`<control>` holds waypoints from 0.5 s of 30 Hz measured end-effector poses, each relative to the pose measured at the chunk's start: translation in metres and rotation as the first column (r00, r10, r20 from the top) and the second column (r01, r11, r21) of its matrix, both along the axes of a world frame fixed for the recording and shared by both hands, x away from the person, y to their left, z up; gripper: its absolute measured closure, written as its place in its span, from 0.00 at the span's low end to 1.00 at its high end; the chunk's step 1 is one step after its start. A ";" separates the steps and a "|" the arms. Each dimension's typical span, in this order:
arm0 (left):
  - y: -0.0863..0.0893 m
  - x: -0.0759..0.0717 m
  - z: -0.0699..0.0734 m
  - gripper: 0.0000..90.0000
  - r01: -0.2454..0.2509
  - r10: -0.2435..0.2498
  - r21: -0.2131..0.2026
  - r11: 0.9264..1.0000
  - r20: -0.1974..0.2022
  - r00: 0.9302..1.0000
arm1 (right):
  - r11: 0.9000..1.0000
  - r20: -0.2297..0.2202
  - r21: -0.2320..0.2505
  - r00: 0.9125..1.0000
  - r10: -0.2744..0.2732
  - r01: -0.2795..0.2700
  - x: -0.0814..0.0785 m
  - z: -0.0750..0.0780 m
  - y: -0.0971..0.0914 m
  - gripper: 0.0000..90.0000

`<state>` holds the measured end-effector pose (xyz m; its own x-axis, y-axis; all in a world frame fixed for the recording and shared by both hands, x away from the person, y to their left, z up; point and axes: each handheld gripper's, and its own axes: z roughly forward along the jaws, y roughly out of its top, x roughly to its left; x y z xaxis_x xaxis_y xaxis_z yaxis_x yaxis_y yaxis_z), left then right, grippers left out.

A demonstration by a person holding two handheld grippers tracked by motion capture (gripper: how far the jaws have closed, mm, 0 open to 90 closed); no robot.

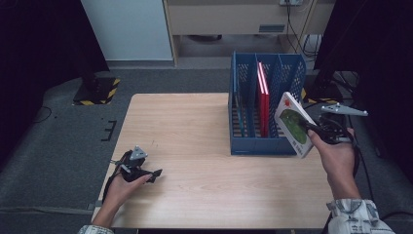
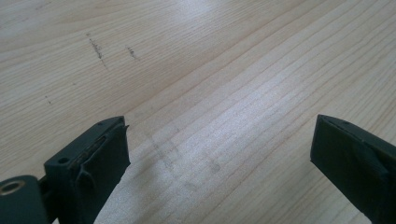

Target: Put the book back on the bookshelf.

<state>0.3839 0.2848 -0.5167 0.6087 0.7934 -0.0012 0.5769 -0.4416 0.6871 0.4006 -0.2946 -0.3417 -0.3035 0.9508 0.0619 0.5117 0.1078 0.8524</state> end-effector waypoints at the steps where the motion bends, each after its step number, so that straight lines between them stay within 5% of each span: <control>1: 0.000 0.000 0.000 0.04 -0.001 0.001 -0.002 1.000 0.001 1.000 | 1.000 -0.001 -0.001 1.000 -0.004 0.004 0.002 0.000 0.000 0.85; 15: 0.000 0.000 -0.001 0.04 -0.003 0.003 0.005 1.000 0.004 1.000 | 0.998 -0.015 -0.023 0.999 -0.051 0.051 0.032 0.005 0.002 0.85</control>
<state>0.3840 0.2846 -0.5175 0.6065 0.7951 0.0050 0.5755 -0.4433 0.6872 0.4330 -0.2928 -0.3367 -0.2534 0.9663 0.0450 0.5302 0.0998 0.8420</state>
